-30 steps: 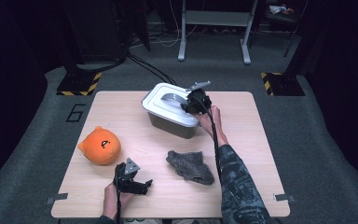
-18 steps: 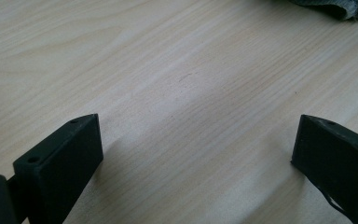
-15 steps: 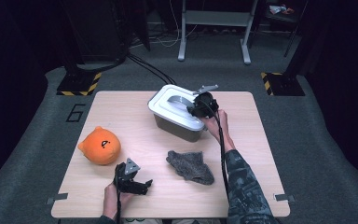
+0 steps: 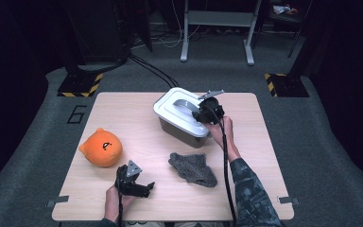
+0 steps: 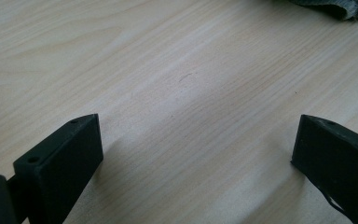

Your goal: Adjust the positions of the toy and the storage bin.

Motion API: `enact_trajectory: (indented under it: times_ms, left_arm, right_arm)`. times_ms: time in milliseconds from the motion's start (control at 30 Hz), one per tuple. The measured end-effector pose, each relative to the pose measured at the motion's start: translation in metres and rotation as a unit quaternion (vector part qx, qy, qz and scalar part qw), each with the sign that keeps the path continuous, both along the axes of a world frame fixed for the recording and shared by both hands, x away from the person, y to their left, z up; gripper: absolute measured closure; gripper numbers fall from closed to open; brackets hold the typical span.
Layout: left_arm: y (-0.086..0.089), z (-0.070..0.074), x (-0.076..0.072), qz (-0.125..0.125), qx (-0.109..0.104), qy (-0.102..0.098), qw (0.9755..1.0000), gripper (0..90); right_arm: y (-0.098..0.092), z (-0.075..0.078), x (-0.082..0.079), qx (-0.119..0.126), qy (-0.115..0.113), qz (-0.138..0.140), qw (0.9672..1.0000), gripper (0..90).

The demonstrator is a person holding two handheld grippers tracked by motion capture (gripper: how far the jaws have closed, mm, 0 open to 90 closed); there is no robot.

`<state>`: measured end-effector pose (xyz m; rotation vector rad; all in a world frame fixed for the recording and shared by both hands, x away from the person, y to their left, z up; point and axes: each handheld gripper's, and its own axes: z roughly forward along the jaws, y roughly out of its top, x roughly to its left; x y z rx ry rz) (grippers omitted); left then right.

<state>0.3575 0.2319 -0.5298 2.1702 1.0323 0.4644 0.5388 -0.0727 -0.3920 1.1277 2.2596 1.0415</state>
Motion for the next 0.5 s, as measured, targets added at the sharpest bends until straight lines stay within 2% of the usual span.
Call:
enact_trajectory:
  times_ms: [267,367,400,500]
  left_arm:
    - [0.0,0.0,0.0,0.001,-0.001,-0.001,1.0,1.1]
    - [0.0,-0.001,0.0,0.002,-0.001,-0.003,1.0,1.2]
    - [0.0,-0.001,0.0,0.002,-0.001,-0.003,1.0,1.2]
    - [0.0,0.0,0.0,0.001,0.001,-0.002,1.0,1.2]
  right_arm:
    - [0.004,0.002,-0.008,0.003,0.014,-0.016,0.9998,61.2]
    - [0.003,0.003,-0.005,-0.005,0.011,0.004,0.9999,58.8]
    - [0.003,0.003,-0.003,0.0,0.012,0.013,0.9998,53.3]
    - [0.006,0.008,0.004,-0.007,-0.004,0.042,0.9991,53.1]
